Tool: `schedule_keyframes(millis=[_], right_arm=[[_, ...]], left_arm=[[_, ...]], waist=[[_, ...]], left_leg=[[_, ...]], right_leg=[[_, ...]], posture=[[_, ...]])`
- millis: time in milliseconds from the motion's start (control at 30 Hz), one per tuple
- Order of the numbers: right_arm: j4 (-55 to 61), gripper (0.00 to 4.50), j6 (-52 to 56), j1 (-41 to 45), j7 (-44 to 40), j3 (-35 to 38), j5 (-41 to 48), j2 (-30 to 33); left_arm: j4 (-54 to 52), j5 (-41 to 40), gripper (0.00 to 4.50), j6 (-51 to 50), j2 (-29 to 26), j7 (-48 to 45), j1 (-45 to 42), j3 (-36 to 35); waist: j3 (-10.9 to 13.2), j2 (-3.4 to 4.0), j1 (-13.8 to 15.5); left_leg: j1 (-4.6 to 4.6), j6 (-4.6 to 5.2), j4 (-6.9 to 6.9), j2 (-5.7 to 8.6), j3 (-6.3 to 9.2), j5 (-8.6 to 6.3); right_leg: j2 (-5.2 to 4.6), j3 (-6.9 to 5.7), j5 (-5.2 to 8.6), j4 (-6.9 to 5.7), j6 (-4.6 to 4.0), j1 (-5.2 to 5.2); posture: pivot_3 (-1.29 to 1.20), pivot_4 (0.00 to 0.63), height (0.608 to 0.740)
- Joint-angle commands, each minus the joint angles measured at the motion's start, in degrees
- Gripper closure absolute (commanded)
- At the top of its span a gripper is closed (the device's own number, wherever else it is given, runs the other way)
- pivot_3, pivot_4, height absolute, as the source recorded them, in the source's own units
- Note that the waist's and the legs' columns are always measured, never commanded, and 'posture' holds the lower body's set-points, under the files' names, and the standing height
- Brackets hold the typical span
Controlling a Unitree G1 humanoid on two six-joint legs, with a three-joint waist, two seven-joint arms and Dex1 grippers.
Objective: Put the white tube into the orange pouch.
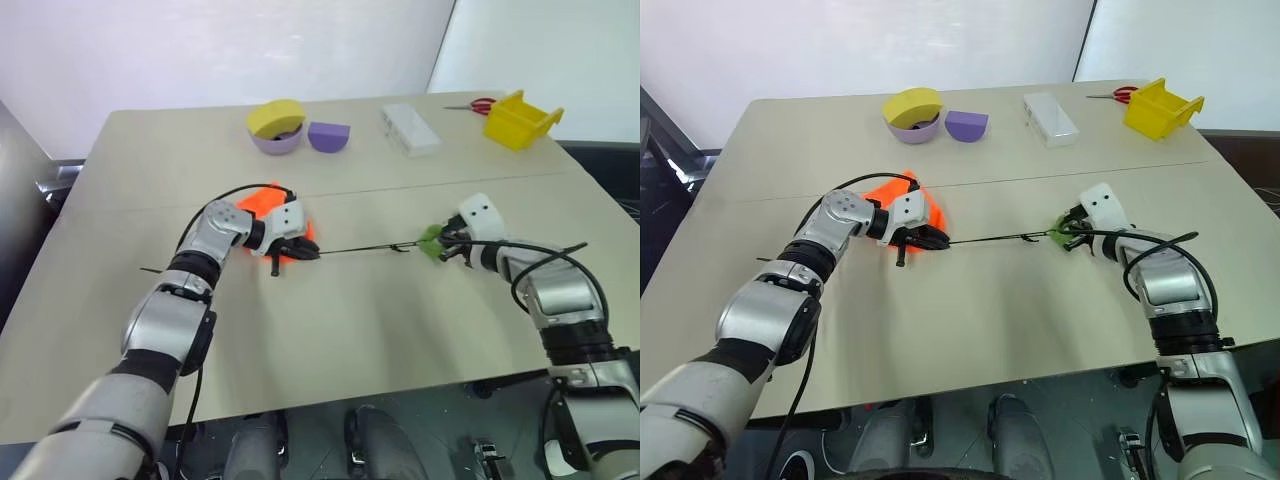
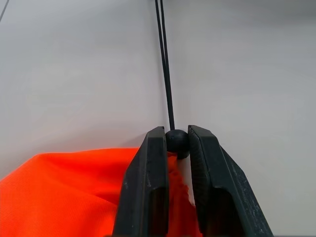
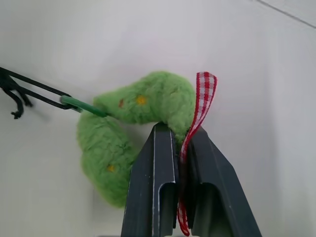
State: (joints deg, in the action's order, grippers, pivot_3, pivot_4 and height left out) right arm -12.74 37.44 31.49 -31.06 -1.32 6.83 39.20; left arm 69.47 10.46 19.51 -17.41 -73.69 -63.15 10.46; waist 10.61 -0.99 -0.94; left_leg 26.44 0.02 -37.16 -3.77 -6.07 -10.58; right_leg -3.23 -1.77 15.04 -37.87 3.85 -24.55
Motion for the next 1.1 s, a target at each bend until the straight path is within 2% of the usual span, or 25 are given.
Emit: schedule_keyframes(millis=[33, 367, 667, 733, 767, 800, 833, 867, 967, 1033, 1067, 1100], right_arm=[[-3.7, 4.50, -3.3, -0.1, 1.5, 3.0, -3.1, 4.4], [-13.0, 4.50, -9.1, 0.2, 2.4, 3.3, -4.8, 10.2], [-10.1, 4.50, -9.3, 0.8, 0.9, 0.8, -3.8, 7.6], [-6.9, 4.50, -9.0, -0.1, -1.0, -0.3, -2.7, 6.2], [-5.5, 4.50, -8.5, -0.5, -1.4, -0.3, -2.1, 5.6], [-4.6, 3.76, -7.9, -0.7, -1.7, 0.0, -1.5, 5.2], [-4.0, 3.52, -7.3, -0.9, -1.7, 0.5, -0.8, 4.7], [-3.5, 2.91, -6.7, -1.0, -1.8, 1.0, -0.3, 4.4], [-1.3, 1.40, -6.7, -1.4, -3.1, 2.2, 0.8, 4.2], [0.2, 0.37, -8.2, -1.7, -3.9, 3.2, 1.2, 4.5], [0.9, 0.07, -9.5, -2.0, -4.7, 3.5, 1.4, 4.8], [2.4, 0.07, -10.2, -2.6, -6.5, 4.1, 2.8, 4.9]], left_arm=[[-0.4, -0.1, 4.40, 0.2, -2.2, -2.1, 2.3, 0.4], [-4.0, -1.5, 4.40, 1.5, -4.7, -3.9, 4.9, 0.9], [-5.4, -3.9, 4.40, 0.7, -3.9, -2.8, 5.8, -0.1], [-6.0, -6.8, 3.35, -2.0, -2.5, -4.9, 5.8, -1.7], [-6.6, -8.0, 2.98, -2.7, -2.0, -5.9, 6.0, -2.3], [-7.5, -9.1, 2.46, -3.5, -1.8, -6.3, 6.3, -2.8], [-8.4, -10.1, 2.07, -4.7, -1.8, -7.2, 6.7, -3.2], [-9.4, -11.1, 1.39, -6.5, -1.9, -8.2, 7.1, -3.6], [-14.0, -14.4, 0.00, -10.4, -2.5, -9.1, 8.9, -5.4], [-20.0, -17.5, 0.00, -13.9, -3.2, -8.5, 11.2, -7.2], [-23.0, -18.8, 0.00, -16.8, -3.6, -9.0, 12.3, -7.6], [-26.7, -20.5, 0.00, -20.3, -4.3, -9.3, 13.7, -8.2]], waist=[[0.0, 0.00, 0.1], [0.0, 0.00, 0.4], [0.0, 0.00, 0.2], [0.0, 0.00, 0.2], [0.0, 0.00, 0.1], [0.0, 0.01, 0.1], [0.0, 0.01, 0.1], [0.0, 0.01, 0.1], [0.0, 0.01, 0.0], [0.0, 0.01, -0.3], [0.0, 0.01, -0.3], [0.0, 0.01, -0.2]], left_leg=[[0.01, 0.00, 0.01, 0.01, 0.00, 0.00], [0.05, 0.04, 0.00, 0.09, 0.00, -0.02], [0.04, 0.04, 0.01, 0.06, 0.00, -0.02], [0.03, 0.04, 0.00, 0.05, 0.00, -0.02], [0.02, 0.04, 0.00, 0.05, 0.00, -0.02], [0.02, 0.04, -0.01, 0.04, 0.01, -0.02], [0.01, 0.03, -0.02, 0.03, 0.01, -0.01], [-0.01, 0.03, -0.02, 0.03, 0.01, -0.01], [-0.02, 0.02, -0.08, 0.02, 0.02, -0.01], [-0.04, 0.02, -0.09, 0.01, 0.02, 0.00], [-0.04, 0.02, -0.09, 0.00, 0.02, 0.00], [-0.04, 0.01, -0.09, -0.02, 0.03, 0.00]], right_leg=[[0.00, 0.00, 0.00, 0.01, 0.01, 0.00], [-0.10, -0.01, 0.00, 0.03, 0.02, 0.00], [-0.03, -0.01, -0.06, 0.03, 0.13, 0.00], [-0.03, -0.01, -0.06, 0.03, 0.13, 0.00], [-0.02, -0.01, -0.06, 0.02, 0.13, 0.00], [-0.01, -0.01, -0.05, 0.02, 0.13, 0.00], [-0.01, -0.01, -0.05, 0.00, 0.12, 0.01], [-0.01, -0.01, -0.03, -0.01, 0.09, 0.02], [-0.01, 0.00, 0.00, -0.06, 0.01, 0.03], [-0.01, 0.02, -0.01, -0.09, 0.01, 0.04], [0.00, 0.04, -0.01, -0.10, 0.01, 0.03], [0.03, 0.05, -0.01, -0.11, 0.02, 0.02]], posture=[[0.00, 0.150, 0.740], [0.00, 0.150, 0.740], [0.00, 0.150, 0.740], [0.00, 0.150, 0.740], [0.00, 0.150, 0.740], [0.00, 0.150, 0.740], [0.00, 0.150, 0.740], [0.00, 0.150, 0.740], [0.00, 0.150, 0.740], [0.00, 0.150, 0.740], [0.00, 0.150, 0.740], [0.00, 0.150, 0.740]])
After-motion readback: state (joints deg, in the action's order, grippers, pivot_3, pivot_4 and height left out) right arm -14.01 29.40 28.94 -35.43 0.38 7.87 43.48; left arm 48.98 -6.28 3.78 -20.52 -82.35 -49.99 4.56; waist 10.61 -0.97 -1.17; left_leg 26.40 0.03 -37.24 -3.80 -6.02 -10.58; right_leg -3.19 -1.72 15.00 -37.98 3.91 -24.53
